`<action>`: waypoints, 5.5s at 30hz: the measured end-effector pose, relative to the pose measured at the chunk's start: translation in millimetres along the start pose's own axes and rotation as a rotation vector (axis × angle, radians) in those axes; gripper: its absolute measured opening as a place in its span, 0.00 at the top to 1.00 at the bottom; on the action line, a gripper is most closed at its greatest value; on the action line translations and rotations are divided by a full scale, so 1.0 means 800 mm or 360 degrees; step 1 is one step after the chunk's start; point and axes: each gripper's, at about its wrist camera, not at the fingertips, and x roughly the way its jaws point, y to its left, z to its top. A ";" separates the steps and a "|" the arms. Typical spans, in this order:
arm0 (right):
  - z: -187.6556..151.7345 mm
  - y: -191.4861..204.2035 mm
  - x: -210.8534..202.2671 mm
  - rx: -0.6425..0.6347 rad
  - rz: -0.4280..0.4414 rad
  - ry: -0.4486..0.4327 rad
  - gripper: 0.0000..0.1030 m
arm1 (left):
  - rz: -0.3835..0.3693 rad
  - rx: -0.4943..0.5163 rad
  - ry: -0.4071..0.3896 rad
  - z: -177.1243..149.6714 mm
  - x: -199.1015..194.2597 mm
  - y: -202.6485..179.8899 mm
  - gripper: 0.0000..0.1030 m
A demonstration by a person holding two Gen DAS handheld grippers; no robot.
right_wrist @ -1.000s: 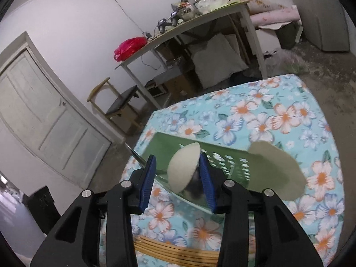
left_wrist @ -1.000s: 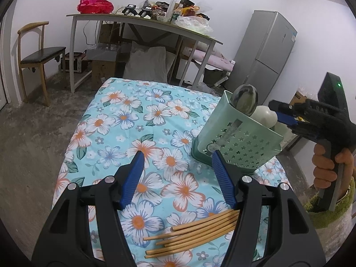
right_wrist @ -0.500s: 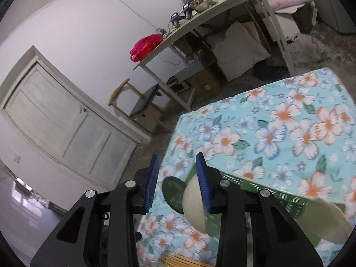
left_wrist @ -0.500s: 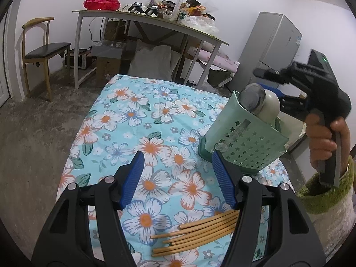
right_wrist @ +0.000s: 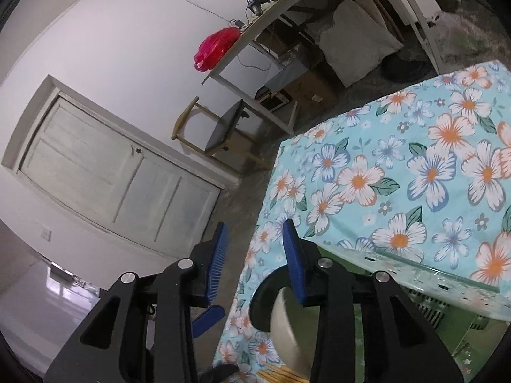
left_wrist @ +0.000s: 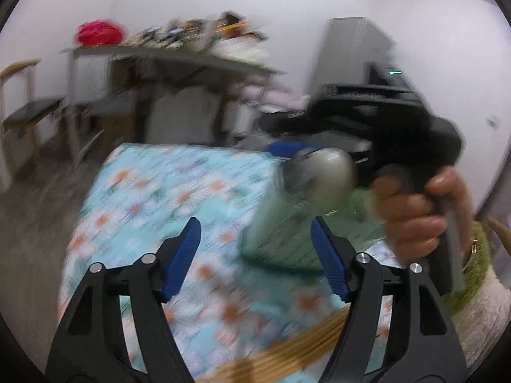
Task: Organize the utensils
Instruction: 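Push the metal spoon down into the green caddy with the right tool, then move both tools over the bamboo chopsticks on the quilt, then grasp one bamboo chopstick with the left tool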
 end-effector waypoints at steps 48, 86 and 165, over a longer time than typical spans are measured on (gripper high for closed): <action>-0.108 0.008 -0.148 -0.0606 -0.0725 -0.0374 0.64 | 0.0366 0.0180 -0.0036 0.080 0.099 -0.032 0.18; -0.108 -0.029 -0.163 -0.0452 -0.1256 -0.0467 0.94 | 0.0356 0.0557 -0.0009 0.065 0.133 -0.119 0.17; -0.255 -0.124 -0.158 0.0239 -0.0827 -0.0152 0.40 | 0.0307 0.0907 0.0813 -0.178 0.045 -0.137 0.47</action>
